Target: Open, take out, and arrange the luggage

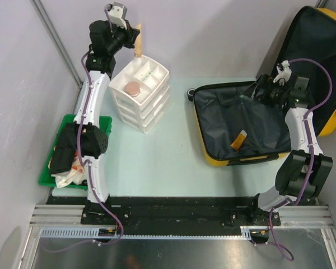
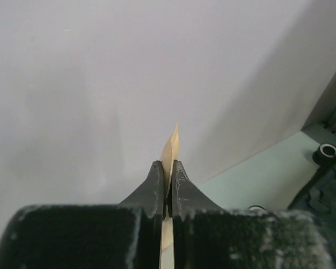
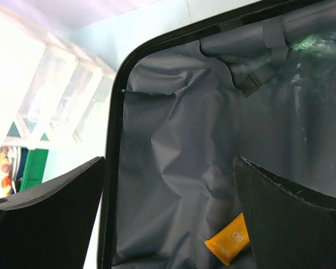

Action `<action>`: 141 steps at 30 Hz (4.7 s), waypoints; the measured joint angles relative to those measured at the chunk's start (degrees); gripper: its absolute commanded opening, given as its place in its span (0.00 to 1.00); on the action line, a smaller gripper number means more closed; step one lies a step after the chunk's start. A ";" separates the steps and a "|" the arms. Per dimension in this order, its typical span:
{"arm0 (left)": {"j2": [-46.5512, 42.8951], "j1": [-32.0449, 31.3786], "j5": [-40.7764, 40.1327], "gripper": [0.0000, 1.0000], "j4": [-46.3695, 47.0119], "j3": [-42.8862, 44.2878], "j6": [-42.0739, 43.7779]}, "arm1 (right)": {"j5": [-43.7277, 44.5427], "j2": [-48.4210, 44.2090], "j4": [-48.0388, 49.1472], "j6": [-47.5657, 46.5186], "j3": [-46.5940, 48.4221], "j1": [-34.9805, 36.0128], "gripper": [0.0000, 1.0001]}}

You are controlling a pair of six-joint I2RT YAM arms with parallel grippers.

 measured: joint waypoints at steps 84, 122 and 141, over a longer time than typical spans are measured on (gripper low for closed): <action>-34.12 10.88 13.79 1.00 10.51 -49.83 -10.10 | 17.18 18.80 -33.14 -125.96 -5.79 13.33 0.28; -26.25 -14.95 25.35 0.77 7.28 -41.29 -22.23 | 1.03 -5.11 15.89 -23.63 0.92 33.77 0.00; -25.59 -17.51 23.32 0.02 7.61 -43.71 -26.67 | 6.21 -6.14 15.78 -23.87 -0.57 38.88 0.03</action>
